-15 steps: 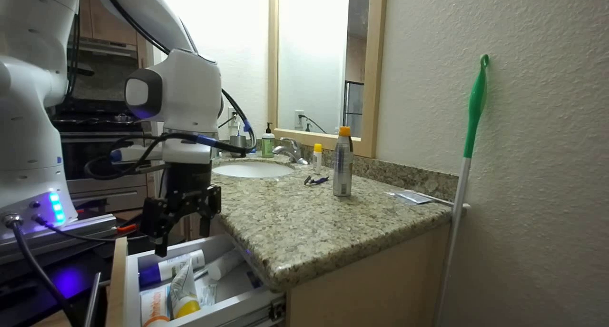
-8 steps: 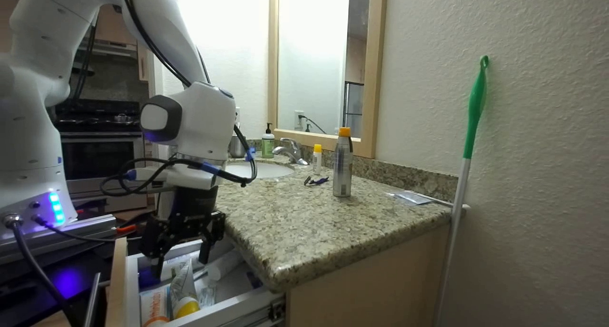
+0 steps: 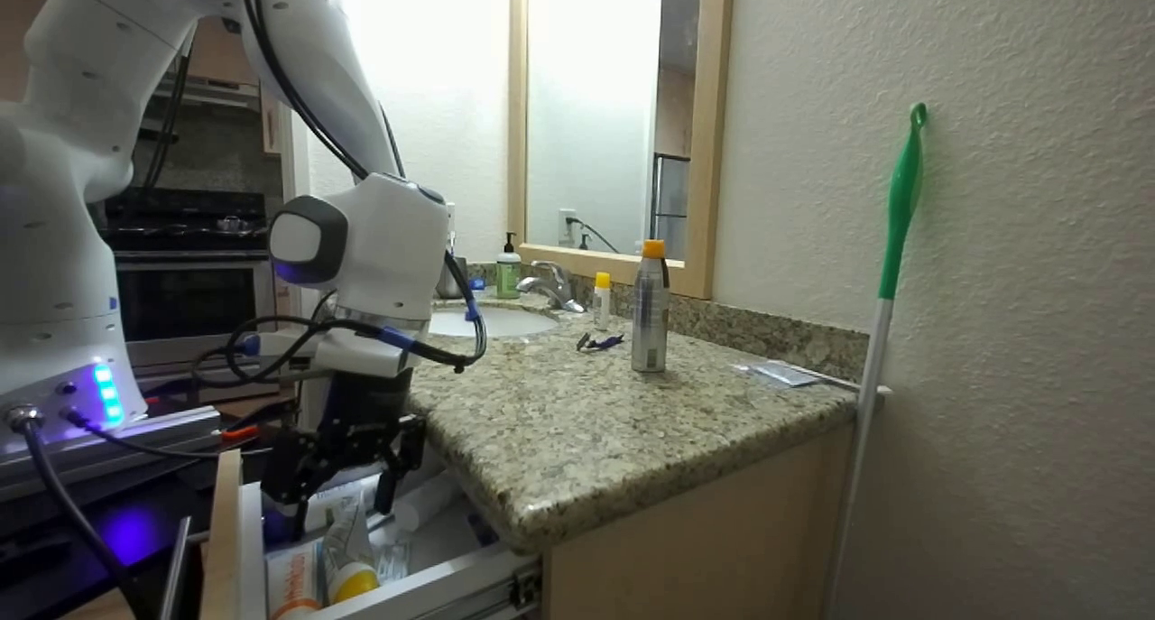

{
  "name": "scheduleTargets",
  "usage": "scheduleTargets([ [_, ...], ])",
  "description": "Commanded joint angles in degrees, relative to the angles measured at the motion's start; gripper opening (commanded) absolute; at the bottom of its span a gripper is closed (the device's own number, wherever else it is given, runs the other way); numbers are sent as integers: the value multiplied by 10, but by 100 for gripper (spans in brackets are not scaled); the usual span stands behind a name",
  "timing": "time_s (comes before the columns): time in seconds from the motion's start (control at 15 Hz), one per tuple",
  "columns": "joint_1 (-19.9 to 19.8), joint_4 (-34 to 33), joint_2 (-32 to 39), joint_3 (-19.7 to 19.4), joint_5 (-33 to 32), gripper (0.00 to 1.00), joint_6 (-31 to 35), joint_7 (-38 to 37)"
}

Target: Remove the white tube with a yellow lid from the drawer and put it on the counter

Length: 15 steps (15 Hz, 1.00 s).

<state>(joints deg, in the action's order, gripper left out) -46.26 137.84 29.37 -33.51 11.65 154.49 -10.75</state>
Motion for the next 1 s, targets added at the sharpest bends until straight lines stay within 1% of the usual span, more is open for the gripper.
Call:
scheduleTargets([
  [0.0, -23, -12, 30, 32, 22, 100, 33, -4],
  [0.07, -9, -1, 12, 12, 1, 100, 13, -5],
  [0.2, -12, -2, 22, 19, 6, 100, 21, -5],
  [0.27, -16, -4, 21, 22, 6, 75, 16, 1],
  [0.33, -17, -4, 21, 22, 7, 74, 16, 0],
  [0.4, -16, -5, 21, 22, 7, 68, 15, -1],
  [0.73, -17, -11, 20, 21, 8, 32, 10, -3],
  [0.93, -9, -8, 9, 11, -3, 12, 3, -3],
])
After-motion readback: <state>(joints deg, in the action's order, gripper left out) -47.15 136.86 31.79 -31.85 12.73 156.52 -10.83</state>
